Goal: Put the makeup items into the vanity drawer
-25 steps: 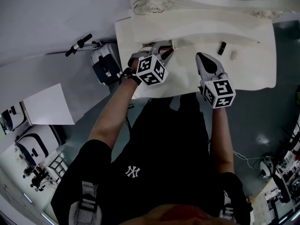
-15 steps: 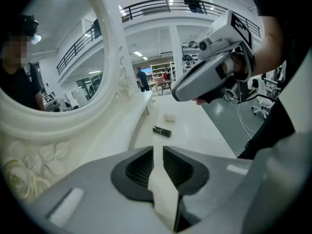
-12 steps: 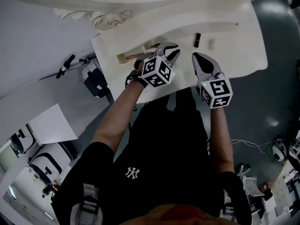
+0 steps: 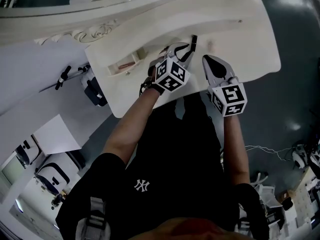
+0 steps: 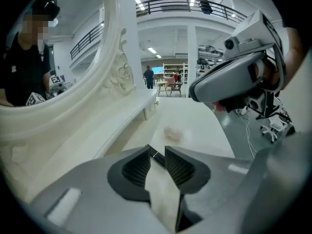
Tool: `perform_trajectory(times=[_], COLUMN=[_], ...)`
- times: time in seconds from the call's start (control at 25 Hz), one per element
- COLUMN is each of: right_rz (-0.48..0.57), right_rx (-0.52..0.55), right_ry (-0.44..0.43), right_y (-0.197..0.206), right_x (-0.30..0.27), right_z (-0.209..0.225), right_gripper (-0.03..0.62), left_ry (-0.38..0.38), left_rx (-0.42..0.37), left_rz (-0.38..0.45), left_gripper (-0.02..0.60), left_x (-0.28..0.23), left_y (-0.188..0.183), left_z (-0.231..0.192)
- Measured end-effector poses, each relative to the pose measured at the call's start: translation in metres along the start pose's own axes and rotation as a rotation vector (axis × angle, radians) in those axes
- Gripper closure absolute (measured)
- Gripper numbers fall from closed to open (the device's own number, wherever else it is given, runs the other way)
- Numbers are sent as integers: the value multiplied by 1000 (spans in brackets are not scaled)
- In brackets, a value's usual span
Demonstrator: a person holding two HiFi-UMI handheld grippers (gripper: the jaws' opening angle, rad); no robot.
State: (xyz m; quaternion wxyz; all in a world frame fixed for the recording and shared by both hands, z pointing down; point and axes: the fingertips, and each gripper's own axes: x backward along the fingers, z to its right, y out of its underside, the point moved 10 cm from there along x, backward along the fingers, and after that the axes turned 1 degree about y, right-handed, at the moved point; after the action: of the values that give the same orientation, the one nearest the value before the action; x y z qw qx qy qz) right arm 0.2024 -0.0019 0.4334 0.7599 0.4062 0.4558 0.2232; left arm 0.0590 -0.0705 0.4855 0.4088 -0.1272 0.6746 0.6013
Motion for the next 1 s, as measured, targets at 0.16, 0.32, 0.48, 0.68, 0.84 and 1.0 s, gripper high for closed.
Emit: perform_trajectory(times=[0.16,0.32,0.48,0.68,0.84,1.0], right_rz=[-5,-11,-19,-24,-27,-29], right_rx=[-13,-24,-35,-45,-49,-53], right_ry=[-18,-36,-49,-61,-69,-74], right_y=[2,6,9,10,11,12], right_x=[-1,-3,-3,-3,-6,-7], right_z=[17,31,42,54,59,61], right_gripper=[569,569,569,569,569,569], left_ry=[-41,-82,-123,-157,-160,-158], left_rx=[99,188,239,283,304,308], left_rz=[-26,-47,-66,-89,-115,-136], left_gripper=[480,469,466,466,465,473], left_x=[-22,-40,-54,-65,-73,-76], left_y=[0,1,0,1,4,7], left_z=[0,-3,-4,-4,-5,-5])
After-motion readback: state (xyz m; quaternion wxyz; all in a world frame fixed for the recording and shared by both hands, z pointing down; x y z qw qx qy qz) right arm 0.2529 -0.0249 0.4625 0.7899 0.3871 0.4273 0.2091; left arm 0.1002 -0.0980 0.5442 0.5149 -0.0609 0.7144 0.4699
